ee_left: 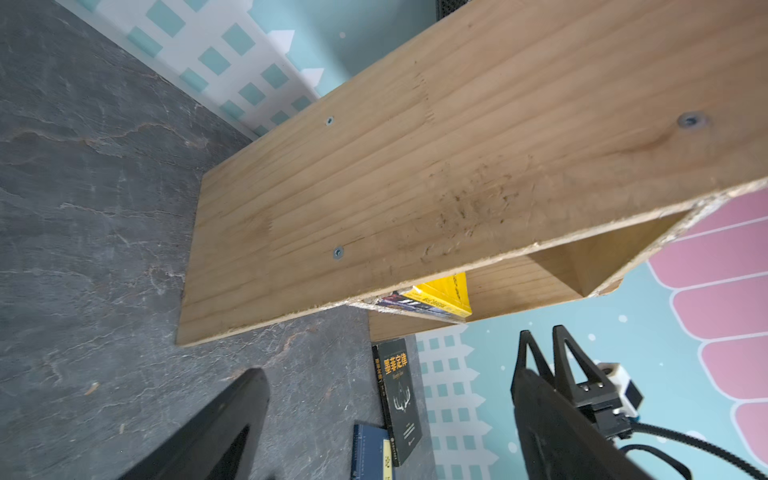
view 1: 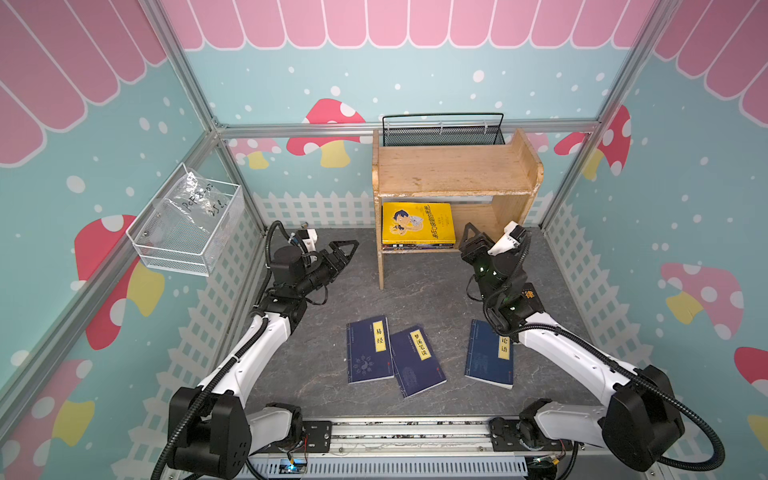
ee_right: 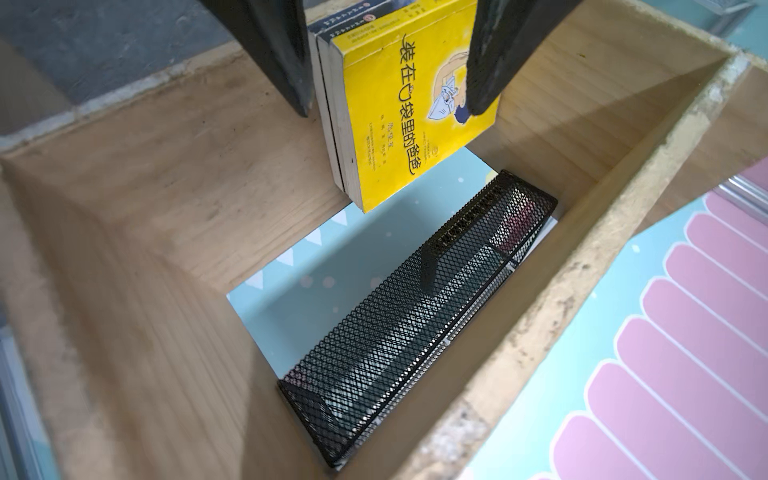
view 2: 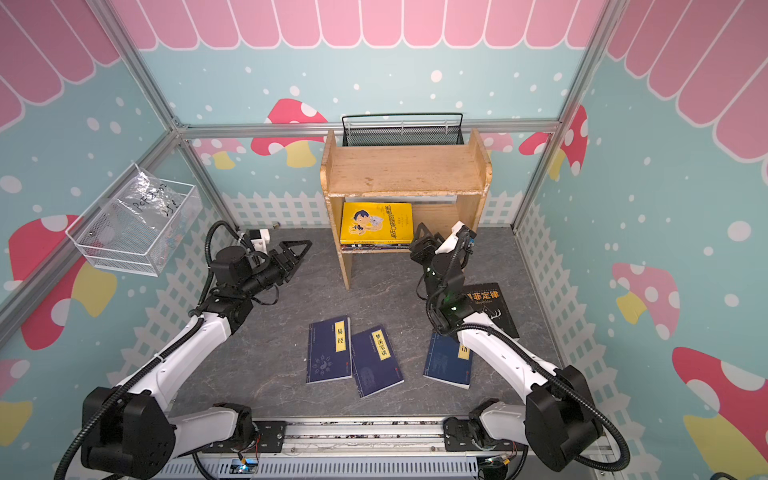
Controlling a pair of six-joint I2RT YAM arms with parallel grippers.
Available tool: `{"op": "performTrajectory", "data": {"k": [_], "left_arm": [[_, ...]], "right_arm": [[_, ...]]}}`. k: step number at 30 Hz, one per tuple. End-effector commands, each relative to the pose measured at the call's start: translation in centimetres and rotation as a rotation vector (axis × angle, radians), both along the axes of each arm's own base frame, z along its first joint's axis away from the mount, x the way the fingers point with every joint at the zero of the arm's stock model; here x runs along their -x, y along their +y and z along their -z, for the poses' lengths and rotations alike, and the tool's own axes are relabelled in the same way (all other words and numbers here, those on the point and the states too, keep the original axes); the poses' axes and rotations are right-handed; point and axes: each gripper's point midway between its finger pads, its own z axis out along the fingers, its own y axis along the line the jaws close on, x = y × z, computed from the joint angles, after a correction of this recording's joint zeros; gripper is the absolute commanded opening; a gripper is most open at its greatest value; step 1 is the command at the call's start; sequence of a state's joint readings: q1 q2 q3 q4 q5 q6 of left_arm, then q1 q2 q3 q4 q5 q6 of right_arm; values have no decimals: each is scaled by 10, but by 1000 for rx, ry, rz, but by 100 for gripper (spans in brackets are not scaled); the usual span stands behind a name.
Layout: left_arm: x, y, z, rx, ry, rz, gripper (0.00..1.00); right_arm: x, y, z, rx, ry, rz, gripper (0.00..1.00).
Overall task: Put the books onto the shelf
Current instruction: 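Withdraw both grippers from the shelf toward the black Murphy's law book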
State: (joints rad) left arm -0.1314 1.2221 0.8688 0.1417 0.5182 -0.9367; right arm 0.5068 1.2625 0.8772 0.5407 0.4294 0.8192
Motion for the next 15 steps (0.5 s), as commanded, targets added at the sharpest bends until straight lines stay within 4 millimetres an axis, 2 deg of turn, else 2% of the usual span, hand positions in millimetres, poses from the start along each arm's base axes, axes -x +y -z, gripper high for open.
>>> {"op": "performTrajectory", "data": {"k": [1,4,6,9,12,15], "left_arm": [[10,-1,-8,-78,-40,29,95],[19,-7,0,-130,-31,77,97],[26,-12,9,-183,-14,94,100],[37,-24,19,-258,-14,116,100],[51,-53,26,-317,-41,181,100],[68,-94,39,-360,-46,281,100]], "right_arm": [[4,18,-4,248,-25,-94,62],[9,34,5,406,18,-213,66],[18,31,15,462,65,-237,67],[40,9,23,488,101,-205,73],[61,-19,37,467,182,-142,79],[78,-57,68,428,352,-10,86]]}}
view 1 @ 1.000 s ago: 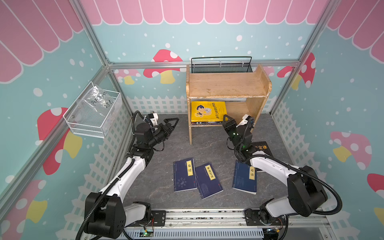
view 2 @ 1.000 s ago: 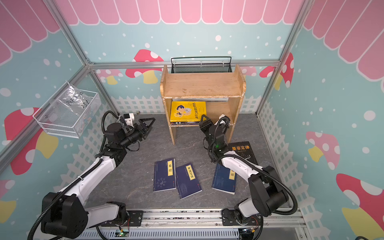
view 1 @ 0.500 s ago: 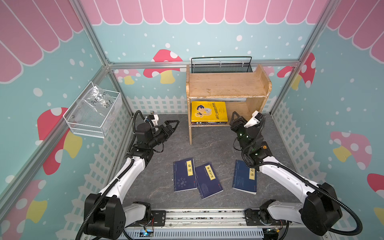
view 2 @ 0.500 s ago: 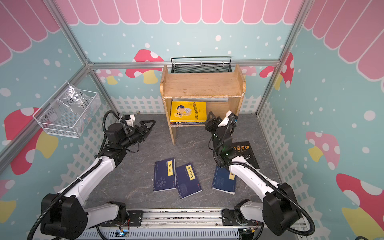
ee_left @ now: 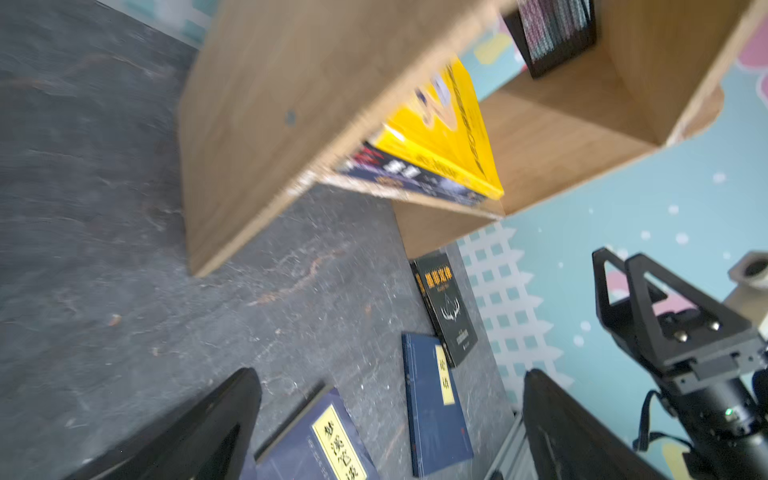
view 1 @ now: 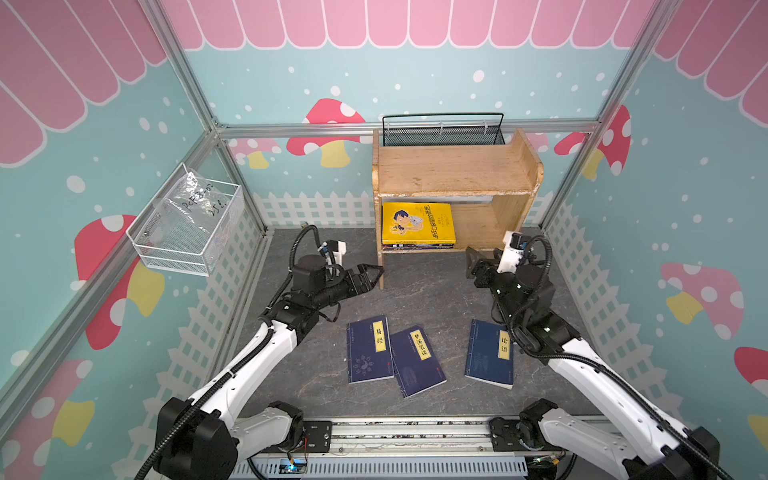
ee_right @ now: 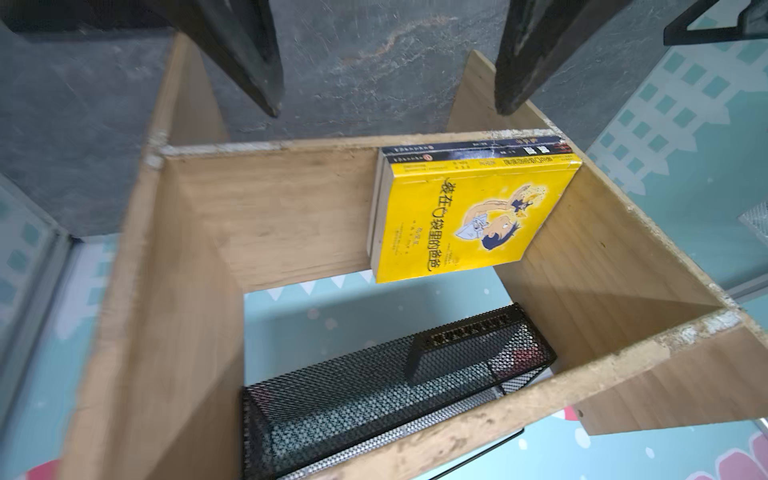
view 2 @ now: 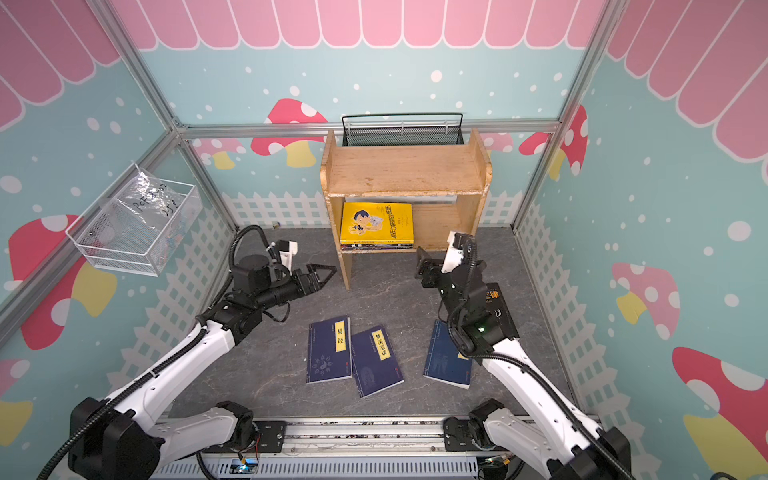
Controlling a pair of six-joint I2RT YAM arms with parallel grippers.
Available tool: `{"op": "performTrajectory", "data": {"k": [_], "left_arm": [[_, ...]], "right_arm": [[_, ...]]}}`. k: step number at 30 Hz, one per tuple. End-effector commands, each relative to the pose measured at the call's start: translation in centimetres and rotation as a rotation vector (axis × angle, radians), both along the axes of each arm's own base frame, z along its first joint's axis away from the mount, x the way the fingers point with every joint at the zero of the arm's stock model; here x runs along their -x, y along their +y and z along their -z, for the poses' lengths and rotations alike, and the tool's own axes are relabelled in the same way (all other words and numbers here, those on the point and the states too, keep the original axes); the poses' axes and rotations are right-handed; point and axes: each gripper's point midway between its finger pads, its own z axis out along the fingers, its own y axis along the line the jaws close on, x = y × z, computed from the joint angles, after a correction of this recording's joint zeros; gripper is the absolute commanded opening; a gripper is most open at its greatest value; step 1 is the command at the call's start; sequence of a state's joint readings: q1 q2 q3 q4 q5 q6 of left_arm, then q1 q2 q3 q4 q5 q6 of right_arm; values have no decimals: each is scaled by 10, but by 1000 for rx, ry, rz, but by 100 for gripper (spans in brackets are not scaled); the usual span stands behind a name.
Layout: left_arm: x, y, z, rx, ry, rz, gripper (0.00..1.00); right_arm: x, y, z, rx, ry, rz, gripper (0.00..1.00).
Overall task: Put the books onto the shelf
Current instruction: 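Withdraw both grippers from the shelf toward the black Murphy's law book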
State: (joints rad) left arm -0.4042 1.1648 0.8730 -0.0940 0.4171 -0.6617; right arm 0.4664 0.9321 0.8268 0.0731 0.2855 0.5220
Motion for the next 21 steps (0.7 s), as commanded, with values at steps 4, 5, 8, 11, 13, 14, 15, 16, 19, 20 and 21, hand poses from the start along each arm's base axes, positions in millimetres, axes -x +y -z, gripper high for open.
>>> {"op": "performTrajectory", "data": {"k": [4,5,8,11,13,14,15,16,19,20,21], "left_arm": [[18,-64,32,-140,-3,120,100],[20,-76,36,-139,0,140,100],[24,-115,45,-103,-8,191,99],[26,-153,62,-95,32,236,99],[27,-177,74,-104,58,260,99],[27,-187,79,-104,66,272,99],[26,-197,85,-104,76,279,99],[24,-204,89,-100,79,277,99],[21,-223,104,-93,111,292,99],[21,-227,107,-94,118,298,99],[21,-232,112,-98,125,303,99]], "right_arm": [[26,-77,103,95,385,273,91],[25,-84,112,83,408,273,91],[19,-111,145,28,467,312,92],[10,-136,171,-43,513,348,92],[1,-154,185,-75,522,361,92],[-3,-163,190,-82,528,367,92],[-7,-174,200,-88,555,381,92],[-12,-183,206,-77,572,388,92],[-25,-206,224,-49,598,383,93],[-29,-211,227,-45,601,371,93],[-33,-219,231,-40,610,380,93]]}}
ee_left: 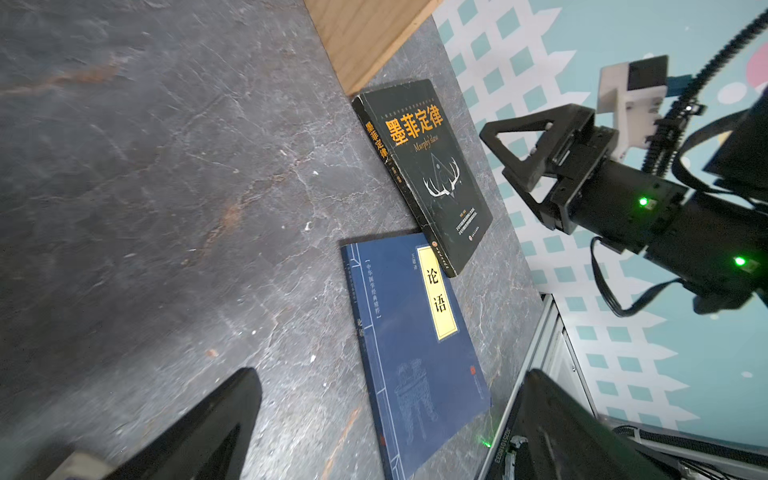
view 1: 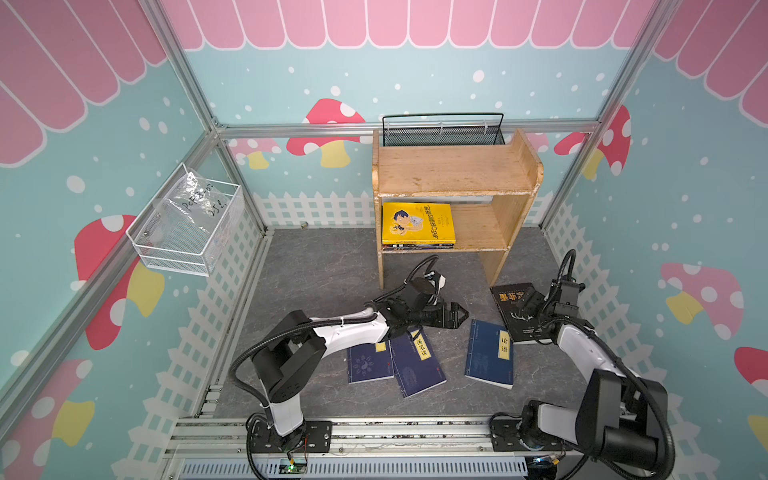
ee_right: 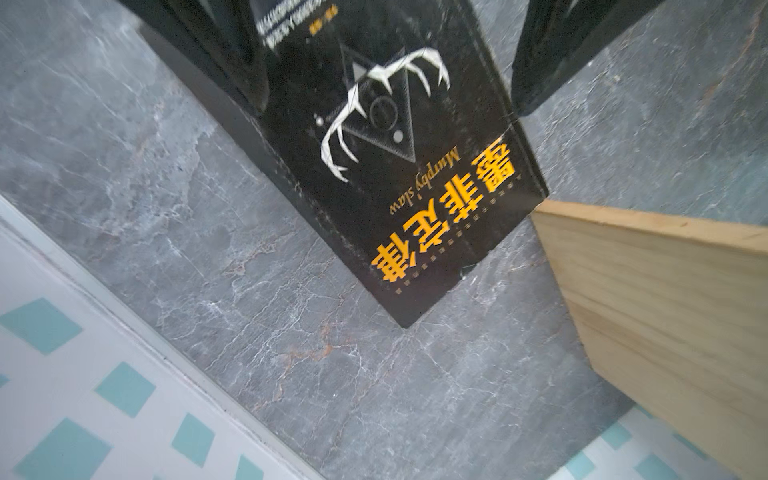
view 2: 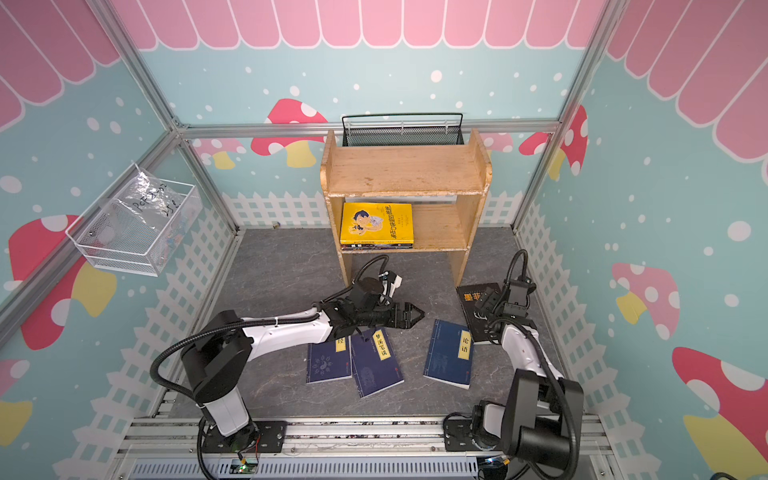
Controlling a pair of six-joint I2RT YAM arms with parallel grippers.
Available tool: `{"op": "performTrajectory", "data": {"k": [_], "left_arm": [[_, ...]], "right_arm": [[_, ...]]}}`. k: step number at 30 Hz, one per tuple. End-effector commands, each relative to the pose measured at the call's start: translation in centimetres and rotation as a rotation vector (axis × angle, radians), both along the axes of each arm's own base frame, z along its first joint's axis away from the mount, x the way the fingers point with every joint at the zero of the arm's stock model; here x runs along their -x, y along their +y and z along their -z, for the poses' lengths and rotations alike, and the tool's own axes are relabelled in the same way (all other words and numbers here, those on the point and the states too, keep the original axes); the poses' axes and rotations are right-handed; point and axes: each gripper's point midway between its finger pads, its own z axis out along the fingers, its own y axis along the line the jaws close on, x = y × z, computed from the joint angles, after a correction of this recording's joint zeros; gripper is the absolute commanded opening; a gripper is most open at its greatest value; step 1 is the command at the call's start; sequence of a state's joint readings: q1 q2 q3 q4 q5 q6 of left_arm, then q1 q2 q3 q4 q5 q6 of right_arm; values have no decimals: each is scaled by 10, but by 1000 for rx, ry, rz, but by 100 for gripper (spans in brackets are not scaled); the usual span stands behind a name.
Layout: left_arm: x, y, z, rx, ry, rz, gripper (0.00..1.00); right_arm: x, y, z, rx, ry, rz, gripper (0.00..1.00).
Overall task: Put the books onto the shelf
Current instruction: 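Withdraw both grippers from the shelf toward the black Murphy's law book, then grasp the black Murphy's law book with the right gripper while the left pinches its edge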
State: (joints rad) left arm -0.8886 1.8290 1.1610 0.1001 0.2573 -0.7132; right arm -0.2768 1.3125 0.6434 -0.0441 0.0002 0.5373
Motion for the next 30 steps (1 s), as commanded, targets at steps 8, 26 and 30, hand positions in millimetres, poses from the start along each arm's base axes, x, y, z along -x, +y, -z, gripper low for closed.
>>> {"op": "performTrajectory", "data": {"k": [8,26,30], "left_arm": [[-13,-32,16,24,50,-11,99],[-17,-41,43,-18,118,-18,99],[-27,-50,61,-45,158,-51,99]], "right_arm": [[-46,-36,19,72,46,-114,93],[-52,9,63,-193,29,-376,86],[-46,20,53,-214,-11,-398,84]]}}
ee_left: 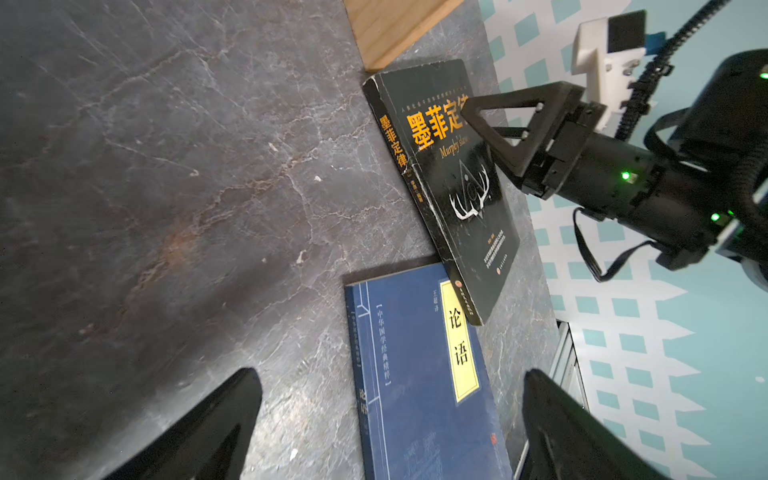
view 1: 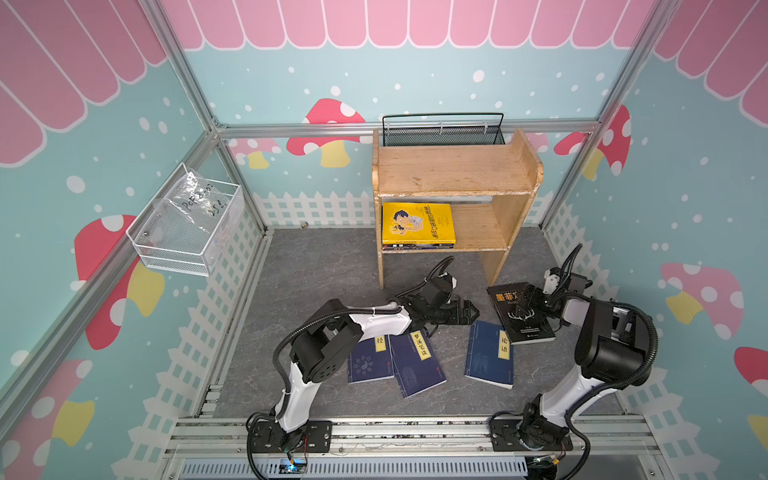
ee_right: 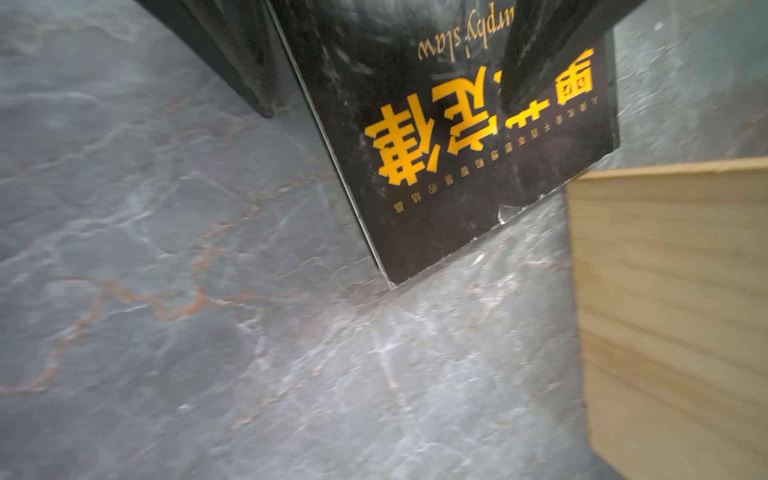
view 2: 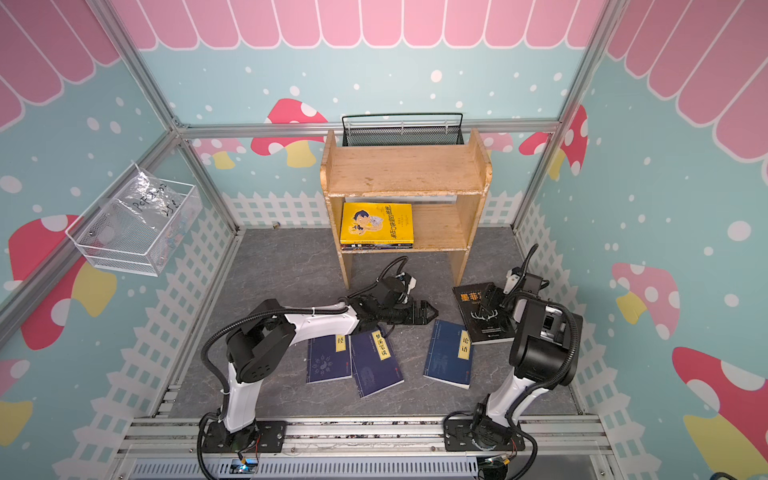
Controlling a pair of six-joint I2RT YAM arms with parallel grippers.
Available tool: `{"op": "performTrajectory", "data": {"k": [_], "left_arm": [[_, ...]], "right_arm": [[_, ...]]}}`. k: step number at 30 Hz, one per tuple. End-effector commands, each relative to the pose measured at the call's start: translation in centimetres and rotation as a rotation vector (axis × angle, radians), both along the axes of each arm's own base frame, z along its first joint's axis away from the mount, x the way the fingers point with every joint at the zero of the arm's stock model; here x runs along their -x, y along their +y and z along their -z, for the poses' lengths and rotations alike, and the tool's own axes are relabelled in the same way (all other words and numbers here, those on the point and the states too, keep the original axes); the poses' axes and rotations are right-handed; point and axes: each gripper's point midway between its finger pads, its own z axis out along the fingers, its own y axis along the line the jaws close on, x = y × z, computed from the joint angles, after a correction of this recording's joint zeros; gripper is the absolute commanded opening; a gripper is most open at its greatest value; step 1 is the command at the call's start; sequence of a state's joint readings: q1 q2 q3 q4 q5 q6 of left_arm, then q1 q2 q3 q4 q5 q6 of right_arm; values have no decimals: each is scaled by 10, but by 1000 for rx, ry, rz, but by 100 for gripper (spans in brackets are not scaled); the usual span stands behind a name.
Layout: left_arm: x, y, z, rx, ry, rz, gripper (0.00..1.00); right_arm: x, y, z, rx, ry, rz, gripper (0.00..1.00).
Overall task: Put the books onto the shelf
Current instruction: 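Grasp the black Murphy's law book with the right gripper while the left pinches its edge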
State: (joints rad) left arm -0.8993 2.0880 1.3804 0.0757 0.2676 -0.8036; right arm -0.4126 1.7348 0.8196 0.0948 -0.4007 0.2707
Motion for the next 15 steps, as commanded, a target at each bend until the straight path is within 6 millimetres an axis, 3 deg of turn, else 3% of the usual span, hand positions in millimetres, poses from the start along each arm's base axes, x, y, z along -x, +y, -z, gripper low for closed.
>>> {"op": "performTrajectory", "data": {"k": [1,7,15], "left_arm": [[-4,-10,16,-23,47,-22,99],[-15,-22,23,-17,61,-39,99],[-16,-22,40,-31,111,-59,98]], "right_arm": [[11,28,-3,-93,-18,-89,84],[15,63,6,-128,19,-172,79],[22,106,4,-146,45,-264,77]]}}
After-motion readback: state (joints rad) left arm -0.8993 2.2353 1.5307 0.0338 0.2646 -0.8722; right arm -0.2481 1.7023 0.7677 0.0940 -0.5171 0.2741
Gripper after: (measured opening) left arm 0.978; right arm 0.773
